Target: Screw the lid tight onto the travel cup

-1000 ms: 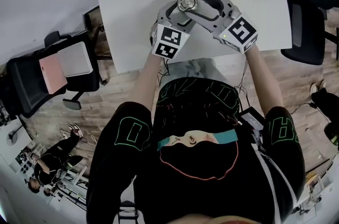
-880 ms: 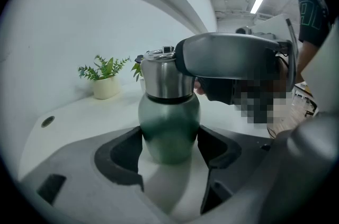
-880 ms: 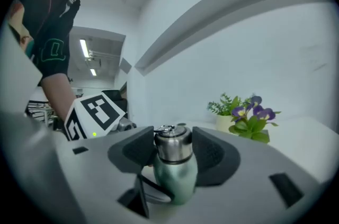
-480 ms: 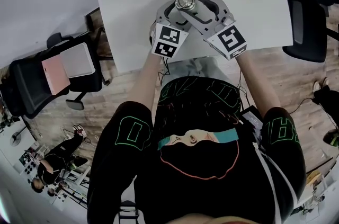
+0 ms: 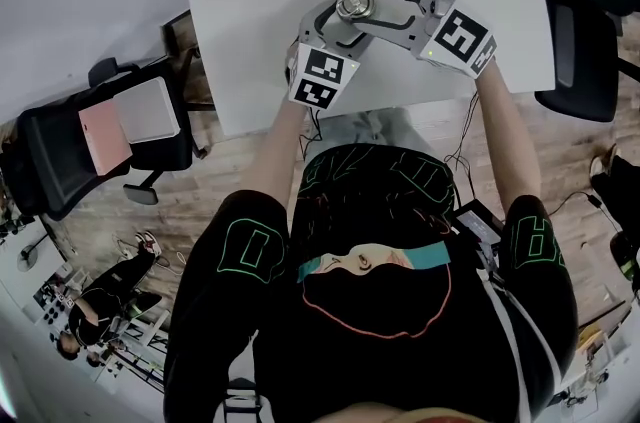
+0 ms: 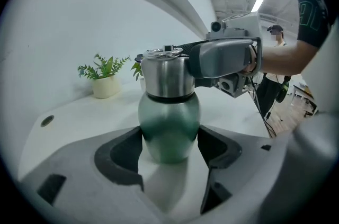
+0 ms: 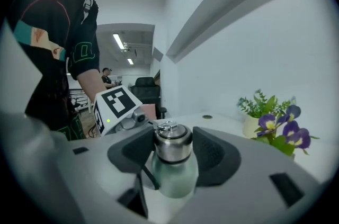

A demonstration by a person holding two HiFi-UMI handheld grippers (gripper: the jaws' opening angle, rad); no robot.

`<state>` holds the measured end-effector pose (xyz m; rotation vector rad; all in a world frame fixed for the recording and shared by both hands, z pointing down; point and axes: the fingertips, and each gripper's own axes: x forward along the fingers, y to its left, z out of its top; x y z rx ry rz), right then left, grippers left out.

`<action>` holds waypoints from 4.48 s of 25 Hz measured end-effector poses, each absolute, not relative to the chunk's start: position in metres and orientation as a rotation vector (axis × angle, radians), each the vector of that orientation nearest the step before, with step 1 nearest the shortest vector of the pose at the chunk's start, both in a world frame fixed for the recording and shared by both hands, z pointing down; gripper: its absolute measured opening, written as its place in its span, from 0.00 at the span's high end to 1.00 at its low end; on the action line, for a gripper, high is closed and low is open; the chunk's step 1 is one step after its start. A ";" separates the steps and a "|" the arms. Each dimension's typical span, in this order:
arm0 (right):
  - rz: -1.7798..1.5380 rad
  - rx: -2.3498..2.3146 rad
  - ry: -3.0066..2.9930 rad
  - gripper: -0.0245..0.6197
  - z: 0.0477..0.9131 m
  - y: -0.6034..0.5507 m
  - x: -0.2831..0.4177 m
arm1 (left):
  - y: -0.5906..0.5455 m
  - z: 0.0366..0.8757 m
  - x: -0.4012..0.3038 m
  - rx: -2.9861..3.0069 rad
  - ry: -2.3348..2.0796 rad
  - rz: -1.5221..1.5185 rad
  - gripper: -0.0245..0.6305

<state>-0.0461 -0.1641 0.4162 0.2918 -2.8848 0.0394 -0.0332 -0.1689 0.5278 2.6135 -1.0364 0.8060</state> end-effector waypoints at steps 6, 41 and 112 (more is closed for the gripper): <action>0.120 0.021 -2.863 0.60 0.417 -0.164 -0.047 | -0.165 0.524 -0.034 2.612 -1.033 0.809 0.45; 0.224 0.708 -2.803 0.55 0.425 -0.163 -0.049 | -0.166 0.528 -0.036 2.601 -1.043 0.818 0.45; -0.067 1.086 -2.915 0.95 0.290 -0.192 -0.025 | -0.191 0.278 -0.105 2.753 -1.798 0.267 0.77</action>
